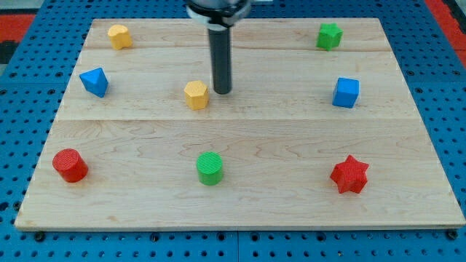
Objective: Move the red star diagonal top right to the green circle
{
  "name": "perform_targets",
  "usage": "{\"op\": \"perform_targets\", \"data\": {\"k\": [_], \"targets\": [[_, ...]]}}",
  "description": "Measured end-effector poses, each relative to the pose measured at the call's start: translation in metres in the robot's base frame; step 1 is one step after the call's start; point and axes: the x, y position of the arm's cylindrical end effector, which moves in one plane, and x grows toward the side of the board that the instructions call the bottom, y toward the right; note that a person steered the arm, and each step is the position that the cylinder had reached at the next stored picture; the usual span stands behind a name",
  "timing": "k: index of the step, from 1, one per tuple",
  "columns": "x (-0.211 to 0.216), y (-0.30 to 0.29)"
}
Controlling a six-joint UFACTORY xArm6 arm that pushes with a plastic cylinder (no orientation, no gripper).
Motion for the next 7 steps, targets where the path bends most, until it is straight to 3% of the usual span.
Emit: {"op": "perform_targets", "data": {"k": [1,3,5,6,7], "targets": [[0.019,-0.014],[-0.001,-0.051],[0.009,-0.029],[0.075,0.068],[0.063,0.163]]}}
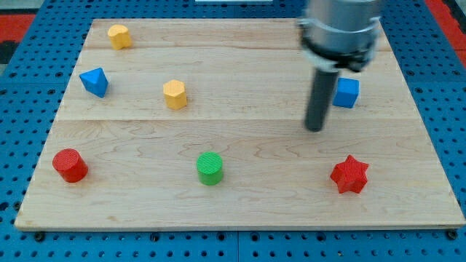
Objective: Move the red star diagonal top right to the green circle
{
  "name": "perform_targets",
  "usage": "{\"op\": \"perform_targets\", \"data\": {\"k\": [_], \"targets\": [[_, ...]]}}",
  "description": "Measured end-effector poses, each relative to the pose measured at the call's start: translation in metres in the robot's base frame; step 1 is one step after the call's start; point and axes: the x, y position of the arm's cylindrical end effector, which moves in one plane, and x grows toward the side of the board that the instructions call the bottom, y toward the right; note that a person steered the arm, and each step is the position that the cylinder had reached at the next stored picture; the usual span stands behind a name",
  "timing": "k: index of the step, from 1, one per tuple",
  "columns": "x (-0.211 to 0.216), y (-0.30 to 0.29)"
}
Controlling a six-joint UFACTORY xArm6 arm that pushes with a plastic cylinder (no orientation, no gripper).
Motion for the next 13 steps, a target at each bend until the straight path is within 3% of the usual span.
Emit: {"op": "perform_targets", "data": {"k": [1,2,4,5,7,9,13], "targets": [[0.021,0.080],[0.076,0.090],[0.097,0.089],[0.087,0.051],[0.121,0.042],[0.064,-0.035],[0.047,-0.081]]}}
